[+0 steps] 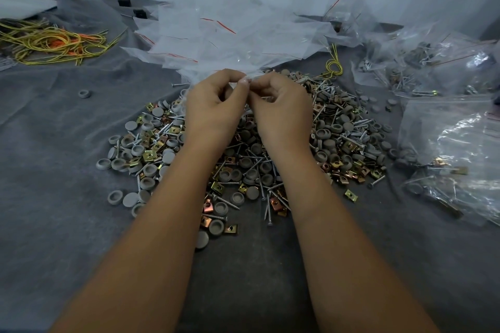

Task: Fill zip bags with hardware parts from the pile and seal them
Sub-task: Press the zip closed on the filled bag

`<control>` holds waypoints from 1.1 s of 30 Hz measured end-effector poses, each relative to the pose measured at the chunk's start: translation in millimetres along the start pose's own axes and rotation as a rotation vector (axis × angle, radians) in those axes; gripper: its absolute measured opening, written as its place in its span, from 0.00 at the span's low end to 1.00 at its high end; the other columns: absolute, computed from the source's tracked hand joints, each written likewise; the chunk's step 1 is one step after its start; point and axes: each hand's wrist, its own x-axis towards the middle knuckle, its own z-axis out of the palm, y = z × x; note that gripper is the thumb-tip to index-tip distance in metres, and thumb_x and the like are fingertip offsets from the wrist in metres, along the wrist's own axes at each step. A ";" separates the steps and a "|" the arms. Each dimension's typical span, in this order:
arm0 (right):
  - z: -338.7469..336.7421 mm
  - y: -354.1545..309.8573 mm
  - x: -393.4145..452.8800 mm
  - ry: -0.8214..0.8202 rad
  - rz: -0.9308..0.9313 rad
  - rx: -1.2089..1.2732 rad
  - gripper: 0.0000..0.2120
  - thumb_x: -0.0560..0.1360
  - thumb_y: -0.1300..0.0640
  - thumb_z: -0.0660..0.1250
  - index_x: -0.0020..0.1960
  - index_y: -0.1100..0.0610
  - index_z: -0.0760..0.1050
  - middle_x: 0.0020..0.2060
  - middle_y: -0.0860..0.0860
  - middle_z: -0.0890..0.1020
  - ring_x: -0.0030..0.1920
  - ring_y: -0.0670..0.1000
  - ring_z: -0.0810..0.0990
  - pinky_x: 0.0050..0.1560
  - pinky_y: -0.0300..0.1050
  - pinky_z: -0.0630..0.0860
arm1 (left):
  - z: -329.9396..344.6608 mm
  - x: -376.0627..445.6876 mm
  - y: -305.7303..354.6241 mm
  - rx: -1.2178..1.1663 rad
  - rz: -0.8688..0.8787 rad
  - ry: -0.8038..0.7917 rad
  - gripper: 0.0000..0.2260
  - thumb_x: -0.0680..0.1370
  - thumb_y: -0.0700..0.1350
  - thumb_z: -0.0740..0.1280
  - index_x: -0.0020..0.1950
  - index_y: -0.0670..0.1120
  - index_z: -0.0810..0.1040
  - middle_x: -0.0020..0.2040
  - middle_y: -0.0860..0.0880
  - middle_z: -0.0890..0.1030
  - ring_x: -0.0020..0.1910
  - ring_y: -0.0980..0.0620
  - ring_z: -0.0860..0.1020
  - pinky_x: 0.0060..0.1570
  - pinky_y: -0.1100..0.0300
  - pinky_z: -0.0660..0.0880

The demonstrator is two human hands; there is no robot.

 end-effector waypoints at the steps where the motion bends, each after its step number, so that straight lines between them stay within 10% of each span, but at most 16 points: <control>1: 0.2 -0.4 -0.8 -0.037 -0.027 -0.033 0.04 0.75 0.53 0.71 0.48 0.50 0.83 0.41 0.46 0.85 0.42 0.48 0.82 0.42 0.53 0.79 | 0.0 -0.1 0.6 -0.002 -0.001 0.014 0.06 0.79 0.42 0.66 0.49 0.44 0.83 0.36 0.34 0.78 0.29 0.56 0.69 0.29 0.64 0.66; 7: -0.6 0.2 0.1 0.056 -0.194 -0.013 0.03 0.75 0.59 0.71 0.49 0.56 0.81 0.45 0.49 0.81 0.41 0.45 0.77 0.42 0.44 0.76 | -1.9 2.3 -0.4 -0.099 -0.065 0.156 0.07 0.79 0.43 0.65 0.49 0.45 0.84 0.30 0.50 0.75 0.28 0.58 0.69 0.31 0.63 0.68; 10: -4.1 1.5 2.9 0.090 -0.098 0.063 0.11 0.73 0.56 0.72 0.53 0.53 0.74 0.48 0.47 0.76 0.41 0.45 0.75 0.40 0.40 0.74 | -2.2 0.9 -0.3 -0.051 -0.040 0.148 0.08 0.77 0.47 0.67 0.50 0.49 0.85 0.45 0.44 0.78 0.38 0.63 0.73 0.40 0.70 0.70; 17: -17.5 5.7 9.7 -0.097 0.103 0.112 0.02 0.76 0.58 0.69 0.46 0.51 0.78 0.37 0.54 0.82 0.36 0.53 0.81 0.34 0.49 0.79 | -2.7 -3.3 5.8 0.000 0.118 -0.072 0.07 0.75 0.50 0.65 0.49 0.57 0.82 0.50 0.53 0.83 0.56 0.55 0.78 0.56 0.52 0.74; 22: -24.3 4.2 14.4 0.008 0.319 0.496 0.11 0.72 0.69 0.64 0.40 0.55 0.80 0.33 0.53 0.83 0.30 0.48 0.80 0.28 0.40 0.74 | -2.4 -7.3 5.4 0.039 0.166 -0.283 0.25 0.69 0.65 0.67 0.66 0.63 0.72 0.57 0.60 0.79 0.63 0.61 0.74 0.63 0.60 0.71; 26: -29.8 3.8 19.7 0.056 0.521 0.909 0.08 0.75 0.71 0.61 0.44 0.63 0.78 0.30 0.55 0.81 0.26 0.48 0.78 0.26 0.37 0.74 | -0.4 -7.2 3.9 0.054 0.139 -0.416 0.33 0.69 0.57 0.76 0.72 0.58 0.70 0.65 0.57 0.76 0.66 0.65 0.71 0.65 0.67 0.68; 33: -35.3 0.5 19.9 -0.097 0.441 1.112 0.11 0.74 0.72 0.57 0.47 0.63 0.78 0.33 0.54 0.82 0.34 0.49 0.80 0.37 0.39 0.78 | -1.2 -4.4 10.0 -0.271 0.016 -0.237 0.15 0.80 0.41 0.66 0.67 0.47 0.75 0.52 0.48 0.83 0.51 0.53 0.79 0.53 0.62 0.78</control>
